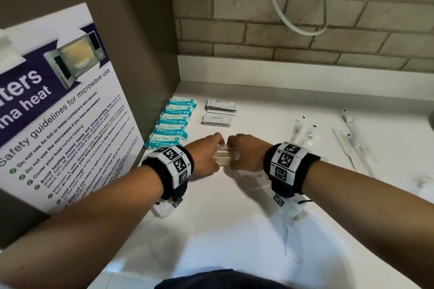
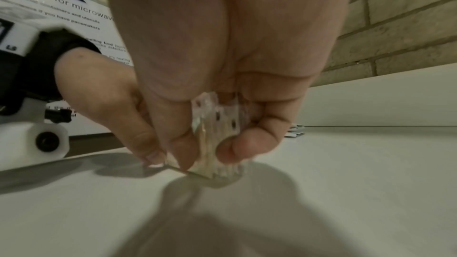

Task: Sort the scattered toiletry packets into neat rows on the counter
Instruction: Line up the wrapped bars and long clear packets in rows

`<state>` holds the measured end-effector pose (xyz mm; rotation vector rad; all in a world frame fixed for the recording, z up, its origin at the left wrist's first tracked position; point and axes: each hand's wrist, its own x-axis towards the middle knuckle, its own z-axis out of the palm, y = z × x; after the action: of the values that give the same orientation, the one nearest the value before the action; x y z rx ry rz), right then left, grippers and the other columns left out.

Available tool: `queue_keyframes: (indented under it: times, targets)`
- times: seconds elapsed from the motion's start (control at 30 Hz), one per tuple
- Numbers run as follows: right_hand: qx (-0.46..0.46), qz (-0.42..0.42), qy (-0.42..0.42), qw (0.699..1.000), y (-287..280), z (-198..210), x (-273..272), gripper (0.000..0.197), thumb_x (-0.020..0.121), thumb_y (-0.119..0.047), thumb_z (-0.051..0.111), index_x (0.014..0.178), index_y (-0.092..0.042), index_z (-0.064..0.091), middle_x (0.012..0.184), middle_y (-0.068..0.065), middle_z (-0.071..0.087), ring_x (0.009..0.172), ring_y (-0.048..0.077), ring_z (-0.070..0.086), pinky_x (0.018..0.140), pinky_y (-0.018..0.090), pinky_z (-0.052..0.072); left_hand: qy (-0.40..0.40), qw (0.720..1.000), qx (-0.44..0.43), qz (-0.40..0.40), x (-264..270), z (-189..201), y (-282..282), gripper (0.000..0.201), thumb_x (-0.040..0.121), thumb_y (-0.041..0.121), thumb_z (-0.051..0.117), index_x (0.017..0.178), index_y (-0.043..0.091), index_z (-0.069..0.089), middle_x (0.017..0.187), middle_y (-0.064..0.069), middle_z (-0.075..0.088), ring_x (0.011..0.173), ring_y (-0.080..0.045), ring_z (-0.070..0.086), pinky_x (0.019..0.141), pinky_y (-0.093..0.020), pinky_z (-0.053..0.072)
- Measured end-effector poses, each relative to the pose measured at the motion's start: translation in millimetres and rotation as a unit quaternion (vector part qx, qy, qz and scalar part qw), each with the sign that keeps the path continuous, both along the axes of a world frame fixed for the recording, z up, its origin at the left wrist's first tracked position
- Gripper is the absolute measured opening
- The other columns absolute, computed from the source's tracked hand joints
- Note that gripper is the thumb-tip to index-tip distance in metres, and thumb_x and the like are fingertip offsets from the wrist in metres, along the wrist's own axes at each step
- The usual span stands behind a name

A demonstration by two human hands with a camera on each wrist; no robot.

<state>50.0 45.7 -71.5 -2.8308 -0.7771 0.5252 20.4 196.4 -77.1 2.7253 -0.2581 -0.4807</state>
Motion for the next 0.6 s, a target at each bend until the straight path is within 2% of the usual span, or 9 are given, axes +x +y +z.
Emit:
queue_keyframes:
  times: [0.1, 0.2, 0.27, 0.4, 0.5, 0.6]
  targets:
    - [-0.026, 0.012, 0.021, 0.999, 1.0, -4.8, -2.4, 0.040, 0.070, -0.036, 0.064, 0.103, -0.018, 0.051, 0.101, 0.004, 0.055, 0.088, 0.024, 0.056, 0.079, 0.039, 0.051, -0.011, 0.999, 0.046, -0.024, -3.0, -2.2, -1.0, 0.049, 0.083, 0.021, 0.061, 0.126, 0.020, 0.038, 0.122, -0.001, 0.047, 0.093, -0.025, 0.058, 0.076, -0.032, 0.044]
    - [-0.018, 0.024, 0.022, 0.999, 3.7, -3.9, -1.7, 0.038, 0.079, -0.028, 0.060, 0.113, -0.012, 0.053, 0.108, 0.009, 0.055, 0.097, 0.029, 0.058, 0.085, 0.037, 0.049, -0.008, 0.998, 0.059, -0.024, -2.3, -2.3, -2.8, 0.049, 0.082, 0.026, 0.061, 0.125, 0.021, 0.037, 0.120, -0.003, 0.045, 0.094, -0.030, 0.061, 0.080, -0.038, 0.048]
    - [-0.004, 0.027, 0.016, 0.999, 4.2, -3.4, 0.4, 0.038, 0.082, -0.023, 0.060, 0.118, -0.011, 0.053, 0.109, 0.011, 0.055, 0.097, 0.030, 0.059, 0.085, 0.035, 0.048, -0.014, 0.998, 0.051, -0.022, 0.1, 0.5, -2.5, 0.049, 0.080, 0.025, 0.064, 0.122, 0.020, 0.038, 0.119, -0.004, 0.048, 0.095, -0.030, 0.060, 0.079, -0.038, 0.048]
    - [0.014, 0.023, 0.023, 0.999, 2.6, -5.2, 2.0, 0.044, 0.079, -0.024, 0.064, 0.118, -0.010, 0.050, 0.112, 0.010, 0.054, 0.098, 0.029, 0.059, 0.087, 0.038, 0.049, -0.033, 0.997, 0.061, -0.018, 2.3, 3.0, 0.9, 0.046, 0.079, 0.025, 0.065, 0.119, 0.021, 0.042, 0.114, -0.001, 0.050, 0.094, -0.026, 0.059, 0.075, -0.033, 0.045]
    - [0.015, 0.011, 0.023, 1.000, 3.9, -8.6, -0.7, 0.046, 0.080, -0.029, 0.066, 0.115, -0.006, 0.048, 0.113, 0.012, 0.055, 0.096, 0.032, 0.060, 0.084, 0.041, 0.050, -0.015, 0.996, 0.082, -0.020, -0.1, -2.8, -0.7, 0.041, 0.083, 0.026, 0.063, 0.116, 0.017, 0.041, 0.112, -0.004, 0.047, 0.091, -0.028, 0.058, 0.072, -0.034, 0.041]
    - [0.029, 0.008, 0.016, 0.999, 5.0, -10.3, 0.2, 0.047, 0.080, -0.031, 0.066, 0.114, -0.005, 0.046, 0.111, 0.011, 0.053, 0.094, 0.032, 0.060, 0.079, 0.038, 0.048, -0.005, 0.999, 0.051, -0.007, 0.4, -6.2, 0.3, 0.043, 0.082, 0.028, 0.065, 0.115, 0.017, 0.039, 0.111, -0.004, 0.043, 0.087, -0.026, 0.057, 0.071, -0.034, 0.039]
